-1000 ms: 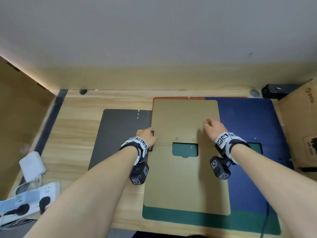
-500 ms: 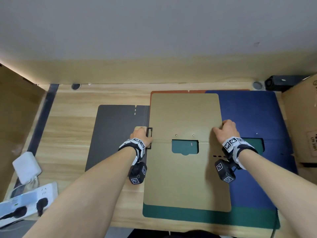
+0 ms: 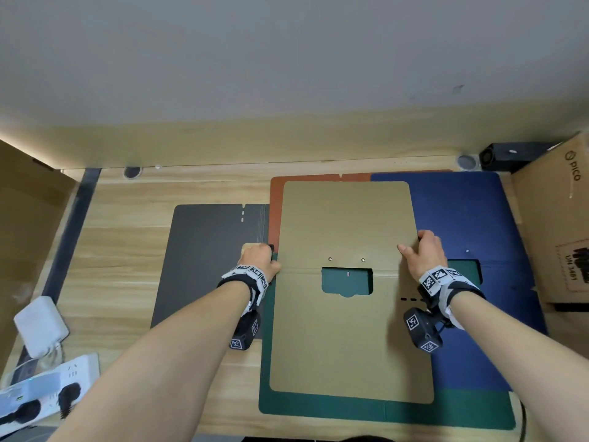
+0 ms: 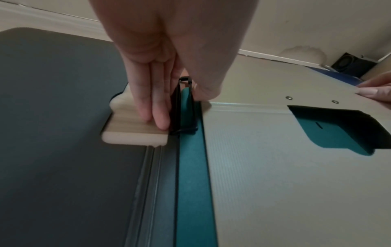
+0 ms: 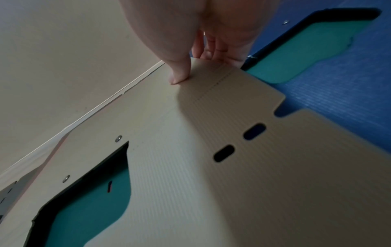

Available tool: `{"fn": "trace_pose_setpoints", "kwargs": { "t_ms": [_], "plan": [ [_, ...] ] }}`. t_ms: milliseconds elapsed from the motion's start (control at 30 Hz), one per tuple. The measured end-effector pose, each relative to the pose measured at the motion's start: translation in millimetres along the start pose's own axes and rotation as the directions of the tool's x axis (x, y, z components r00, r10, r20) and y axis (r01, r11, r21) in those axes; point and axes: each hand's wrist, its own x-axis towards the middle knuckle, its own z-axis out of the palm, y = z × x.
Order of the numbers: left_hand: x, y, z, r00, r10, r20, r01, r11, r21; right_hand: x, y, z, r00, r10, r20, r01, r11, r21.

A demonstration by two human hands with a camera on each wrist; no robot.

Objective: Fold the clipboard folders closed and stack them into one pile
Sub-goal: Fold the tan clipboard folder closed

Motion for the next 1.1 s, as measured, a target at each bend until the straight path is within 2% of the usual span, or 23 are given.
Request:
{"fn": "trace_pose_setpoints", "kwargs": {
  "t_ms": [167, 267, 300, 400, 467, 533, 567, 667, 700, 733, 800, 867, 933, 1033, 1100],
  "plan": [
    [-9.4, 0.6, 0.3, 0.991, -0.119, -0.053, 0.115, 0.991, -0.075, -2.3, 19.1, -10.4, 0.999, 0.032, -0.005, -0.032, 0.999, -0.019],
    [-14.0, 8.7, 3.2, 0.979, -0.109, -0.171, 0.093, 0.990, -0.103, -4.5, 25.2, -11.5, 1.000, 0.016, -0.005, -0.016, 0.999, -0.032],
    [-14.8, 14.9, 4.6, 0.979, -0.097, -0.177, 0.074, 0.989, -0.130, -4.8, 26.8, -12.0, 1.000, 0.008, -0.007, -0.008, 0.999, -0.034],
    [-14.4, 30.3, 15.0, 0.997, -0.056, -0.052, 0.042, 0.970, -0.241, -4.6, 33.0, -11.5, 1.000, -0.004, -0.007, 0.003, 1.000, -0.024],
    [-15.0, 38.1, 18.6, 0.995, -0.097, -0.038, 0.079, 0.940, -0.332, -4.0, 37.2, -9.7, 1.000, -0.009, -0.009, 0.009, 1.000, -0.015],
    [-13.2, 41.3, 24.7, 0.985, -0.170, -0.006, 0.144, 0.853, -0.502, -4.8, 41.1, -7.2, 1.000, -0.006, -0.021, 0.006, 1.000, 0.000],
    [-14.1, 41.9, 24.9, 0.981, -0.194, 0.023, 0.168, 0.778, -0.606, -6.4, 41.8, -6.4, 0.999, -0.013, -0.030, 0.013, 1.000, 0.009],
    [-23.7, 31.2, 22.8, 0.965, -0.184, 0.188, 0.251, 0.428, -0.868, -15.0, 41.6, -5.8, 0.999, -0.018, -0.039, 0.018, 1.000, 0.019],
    [-33.3, 27.0, 18.0, 0.956, -0.166, 0.243, 0.286, 0.334, -0.898, -20.0, 40.2, -5.4, 0.999, -0.018, -0.032, 0.019, 1.000, 0.018],
    [-40.5, 21.9, 12.4, 0.955, -0.133, 0.264, 0.292, 0.285, -0.913, -25.0, 37.2, -5.8, 0.999, -0.023, -0.023, 0.023, 1.000, 0.014],
    [-53.3, 12.8, 0.2, 0.971, -0.103, 0.217, 0.240, 0.348, -0.906, -36.7, 29.3, -5.8, 0.999, -0.032, 0.027, 0.033, 0.999, -0.002],
    [-65.2, 8.2, -19.4, 0.987, -0.111, 0.115, 0.152, 0.424, -0.893, -48.6, 19.4, -5.3, 0.994, -0.038, 0.103, 0.040, 0.999, -0.017],
    [-77.1, 4.7, -40.0, 0.998, -0.066, 0.023, 0.051, 0.459, -0.887, -61.9, 4.4, -8.8, 0.987, -0.070, 0.146, 0.073, 0.997, -0.020],
    [-96.3, -9.1, -66.9, 0.996, 0.013, -0.086, -0.081, 0.483, -0.872, -85.1, -29.3, -21.6, 0.977, -0.203, 0.059, 0.198, 0.976, 0.089],
    [-108.7, -23.6, -80.4, 0.990, 0.034, -0.139, -0.138, 0.496, -0.857, -104.9, -58.6, -32.9, 0.952, -0.305, -0.020, 0.305, 0.939, 0.158]
  ]
}}
